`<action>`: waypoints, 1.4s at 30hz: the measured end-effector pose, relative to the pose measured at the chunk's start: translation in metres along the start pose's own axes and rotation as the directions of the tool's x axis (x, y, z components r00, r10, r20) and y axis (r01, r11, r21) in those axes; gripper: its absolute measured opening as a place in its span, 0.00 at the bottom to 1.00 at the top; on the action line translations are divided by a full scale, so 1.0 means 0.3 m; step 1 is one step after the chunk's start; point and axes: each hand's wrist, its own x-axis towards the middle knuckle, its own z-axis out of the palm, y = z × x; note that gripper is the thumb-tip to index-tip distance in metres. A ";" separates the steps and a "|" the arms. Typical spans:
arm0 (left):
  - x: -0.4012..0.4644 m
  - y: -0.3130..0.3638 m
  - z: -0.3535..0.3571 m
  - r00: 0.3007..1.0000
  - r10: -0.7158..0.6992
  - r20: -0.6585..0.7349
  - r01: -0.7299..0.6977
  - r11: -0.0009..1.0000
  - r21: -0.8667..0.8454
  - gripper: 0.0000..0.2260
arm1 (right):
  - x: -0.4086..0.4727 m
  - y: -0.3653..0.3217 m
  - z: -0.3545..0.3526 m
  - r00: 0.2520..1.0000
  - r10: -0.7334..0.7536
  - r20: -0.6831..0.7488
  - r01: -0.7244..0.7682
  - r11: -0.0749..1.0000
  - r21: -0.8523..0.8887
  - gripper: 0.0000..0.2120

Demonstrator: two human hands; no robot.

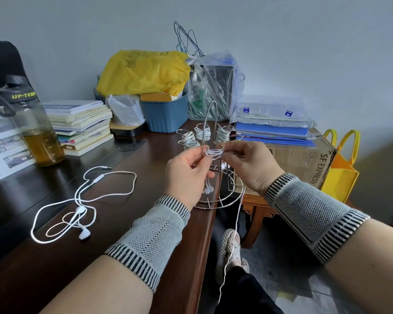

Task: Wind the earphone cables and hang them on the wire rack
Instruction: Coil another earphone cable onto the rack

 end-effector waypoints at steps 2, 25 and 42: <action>0.001 -0.004 0.000 1.000 -0.005 0.007 0.005 1.000 -0.001 0.10 | 0.002 0.002 0.001 1.000 0.000 -0.001 0.000 1.000 -0.005 0.10; 0.003 -0.032 0.001 0.999 -0.038 -0.012 0.039 0.999 0.039 0.10 | -0.020 -0.009 0.002 1.000 0.026 0.007 -0.026 0.999 -0.020 0.05; -0.001 -0.029 -0.008 0.998 -0.056 -0.022 0.056 0.998 0.020 0.05 | -0.050 -0.019 -0.064 0.997 0.052 0.058 -0.048 0.996 -0.078 0.02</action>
